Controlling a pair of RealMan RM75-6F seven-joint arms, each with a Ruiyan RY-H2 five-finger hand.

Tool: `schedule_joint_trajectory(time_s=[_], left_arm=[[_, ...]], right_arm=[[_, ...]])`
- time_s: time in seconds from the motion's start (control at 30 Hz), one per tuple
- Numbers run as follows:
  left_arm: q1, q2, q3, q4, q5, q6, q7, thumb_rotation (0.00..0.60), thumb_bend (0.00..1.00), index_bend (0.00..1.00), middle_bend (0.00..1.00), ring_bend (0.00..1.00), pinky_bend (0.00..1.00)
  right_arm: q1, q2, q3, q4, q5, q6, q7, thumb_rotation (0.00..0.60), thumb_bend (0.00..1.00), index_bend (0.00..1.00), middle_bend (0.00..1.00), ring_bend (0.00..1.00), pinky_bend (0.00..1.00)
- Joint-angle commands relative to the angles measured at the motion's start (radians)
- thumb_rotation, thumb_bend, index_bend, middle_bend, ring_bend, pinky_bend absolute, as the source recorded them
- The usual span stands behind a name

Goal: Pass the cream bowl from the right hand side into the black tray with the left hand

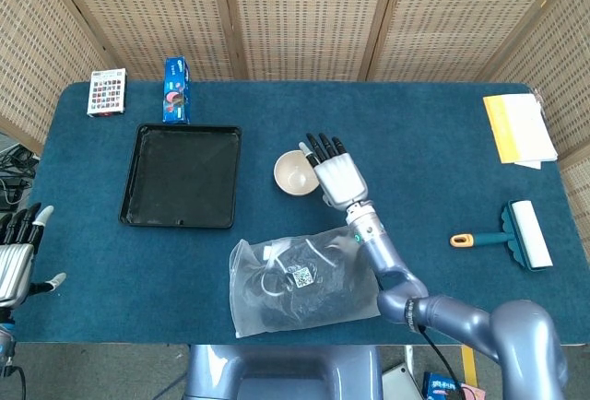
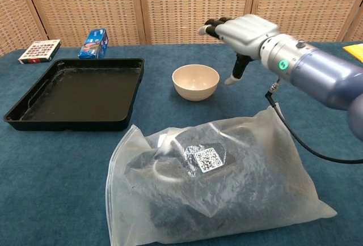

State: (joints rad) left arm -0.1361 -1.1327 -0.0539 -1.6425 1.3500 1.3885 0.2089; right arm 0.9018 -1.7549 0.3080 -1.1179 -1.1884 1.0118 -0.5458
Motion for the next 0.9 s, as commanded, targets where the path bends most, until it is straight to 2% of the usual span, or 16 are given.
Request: schedule_joint_trajectory(time_s=[0.03,0.13,0.33,0.53,0.6,0.7,0.73,0.8,0.9], left_arm=[[0.002,0.004,0.004,-0.01,0.01,0.006,0.004,0.6,0.0,0.0,0.0,0.0,0.0],[0.004,0.007,0.007,-0.023,0.028,0.018,0.01,0.6,0.0,0.0,0.0,0.0,0.0],[0.007,0.002,0.017,-0.039,0.056,0.032,0.022,0.6,0.0,0.0,0.0,0.0,0.0],[0.0,-0.011,0.02,-0.044,0.072,0.029,0.043,0.6,0.0,0.0,0.0,0.0,0.0],[-0.004,-0.016,0.017,-0.048,0.073,0.027,0.05,0.6,0.0,0.0,0.0,0.0,0.0],[-0.012,-0.024,0.009,-0.061,0.075,0.027,0.059,0.6,0.02,0.0,0.0,0.0,0.0],[-0.017,-0.03,0.001,-0.068,0.08,0.031,0.056,0.6,0.06,0.0,0.0,0.0,0.0],[-0.028,-0.04,-0.016,-0.079,0.075,0.033,0.061,0.6,0.2,0.0,0.0,0.0,0.0],[-0.067,-0.04,-0.057,-0.101,0.05,0.007,0.094,0.6,0.27,0.0,0.0,0.0,0.0]], right_arm=[[-0.128,0.167,-0.024,-0.218,0.013,0.128,-0.054,0.6,0.22,0.0,0.0,0.0,0.17],[-0.219,0.238,-0.068,-0.302,-0.013,0.208,-0.005,0.6,0.22,0.0,0.0,0.0,0.15],[-0.435,0.328,-0.212,-0.387,-0.118,0.39,0.195,0.6,0.22,0.0,0.0,0.0,0.14],[-0.59,0.356,-0.341,-0.371,-0.265,0.565,0.255,0.6,0.22,0.0,0.0,0.0,0.14],[-0.621,0.363,-0.361,-0.353,-0.298,0.598,0.263,0.6,0.22,0.0,0.0,0.0,0.14],[-0.641,0.374,-0.362,-0.344,-0.317,0.613,0.279,0.6,0.22,0.0,0.0,0.0,0.14],[-0.645,0.381,-0.356,-0.347,-0.318,0.616,0.286,0.6,0.22,0.0,0.0,0.0,0.14],[-0.651,0.39,-0.346,-0.349,-0.322,0.62,0.299,0.6,0.22,0.0,0.0,0.0,0.14],[-0.658,0.398,-0.334,-0.348,-0.323,0.612,0.318,0.6,0.22,0.0,0.0,0.0,0.14]])
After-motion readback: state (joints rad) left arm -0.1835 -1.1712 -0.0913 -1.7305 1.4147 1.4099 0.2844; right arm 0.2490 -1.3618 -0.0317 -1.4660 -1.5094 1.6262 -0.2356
